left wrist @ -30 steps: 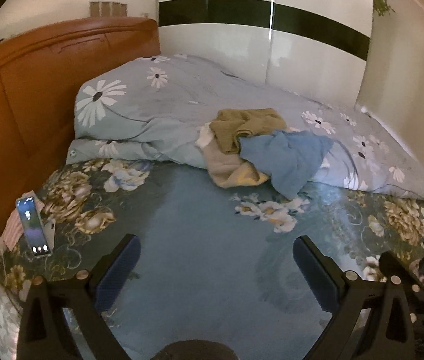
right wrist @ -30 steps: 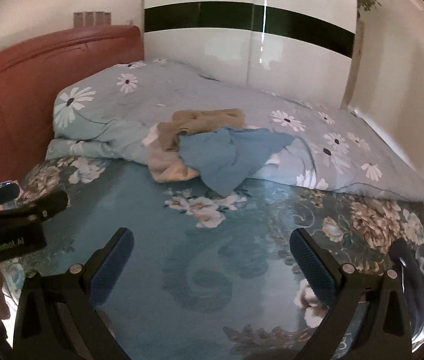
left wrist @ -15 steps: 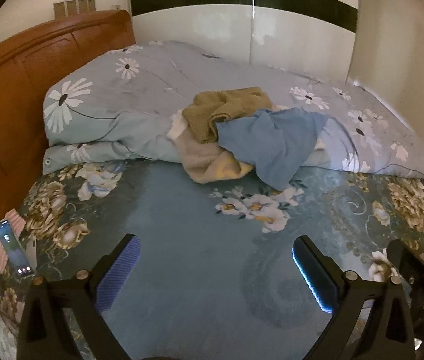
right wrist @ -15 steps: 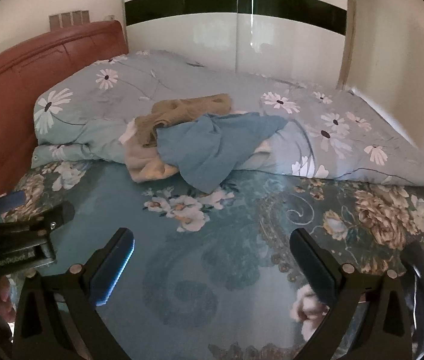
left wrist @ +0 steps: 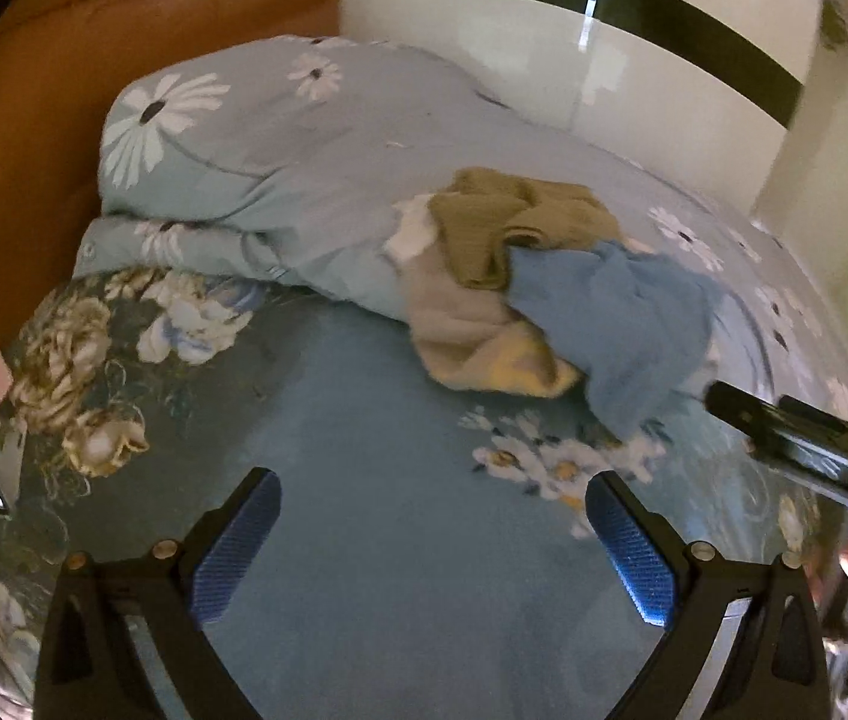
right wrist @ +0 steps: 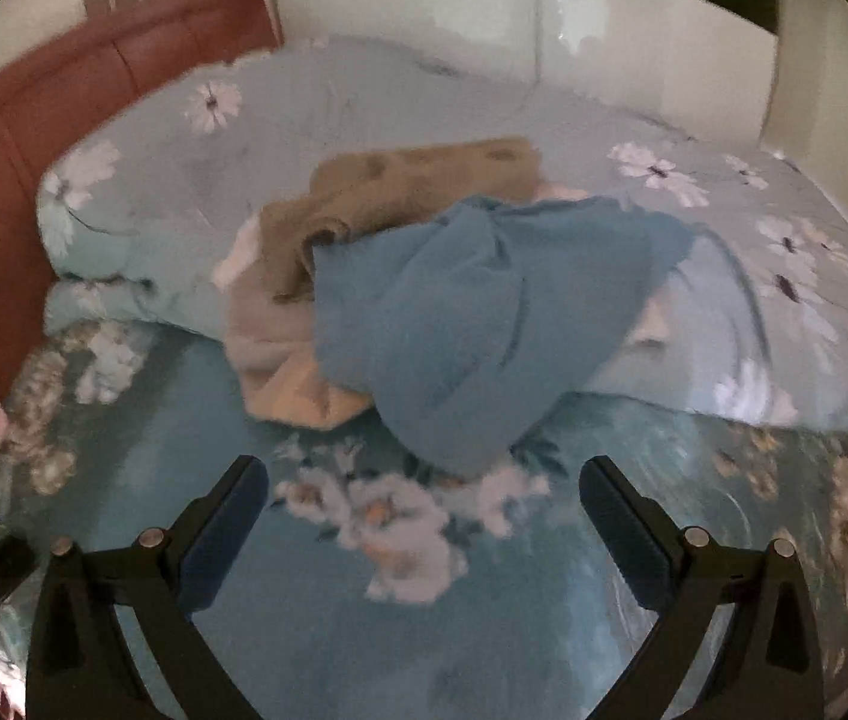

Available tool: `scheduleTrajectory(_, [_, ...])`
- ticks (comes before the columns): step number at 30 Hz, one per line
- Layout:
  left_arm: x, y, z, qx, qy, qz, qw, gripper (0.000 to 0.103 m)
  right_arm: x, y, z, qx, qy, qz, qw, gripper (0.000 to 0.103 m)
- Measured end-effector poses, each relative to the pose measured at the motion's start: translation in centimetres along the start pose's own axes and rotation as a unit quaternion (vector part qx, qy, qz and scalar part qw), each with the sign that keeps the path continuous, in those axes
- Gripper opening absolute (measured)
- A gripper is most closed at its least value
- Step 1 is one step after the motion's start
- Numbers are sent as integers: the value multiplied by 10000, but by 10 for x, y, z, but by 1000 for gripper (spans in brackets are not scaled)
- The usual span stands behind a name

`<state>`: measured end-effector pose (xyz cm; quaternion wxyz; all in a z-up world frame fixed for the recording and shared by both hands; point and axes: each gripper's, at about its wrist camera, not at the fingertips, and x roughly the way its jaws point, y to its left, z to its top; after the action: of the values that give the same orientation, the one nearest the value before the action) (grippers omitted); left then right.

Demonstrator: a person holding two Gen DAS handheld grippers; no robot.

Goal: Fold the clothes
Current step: 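Reach the right gripper into the blue shirt and close on it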

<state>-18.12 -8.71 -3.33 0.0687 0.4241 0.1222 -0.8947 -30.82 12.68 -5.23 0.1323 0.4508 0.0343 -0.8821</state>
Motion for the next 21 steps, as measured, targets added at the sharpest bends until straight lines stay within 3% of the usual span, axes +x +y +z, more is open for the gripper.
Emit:
scheduleTrajectory(3, [16,14,-1,-291,-2,13,9996,103,54,7,13,-215,307,-10,9993,100])
scheduleTrajectory(6, [29,27,-3,-565,60,-140,9983,103,97,8,8,-341,811,-239,9958,70])
scheduleTrajectory(10, [40,36,-6,-808,162,-378,9959,103,136,4,-10,-576,1195,-520,9898,68])
scheduleTrajectory(12, [44,39,-7,-871,193,-435,9951,103,145,3,-12,-605,1232,-628,9885,65])
scheduleTrajectory(14, [47,40,-7,-905,215,-461,9946,103,148,-1,-10,-539,1205,-743,9885,56])
scheduleTrajectory(16, [48,41,-6,-881,284,-498,9945,103,145,-7,-4,-396,1122,-857,9892,33])
scheduleTrajectory(19, [45,41,-7,-765,386,-506,9950,103,124,-18,7,-164,880,-944,9915,15])
scheduleTrajectory(21, [42,42,-7,-720,505,-539,9947,103,103,-24,17,-98,723,-947,9928,13])
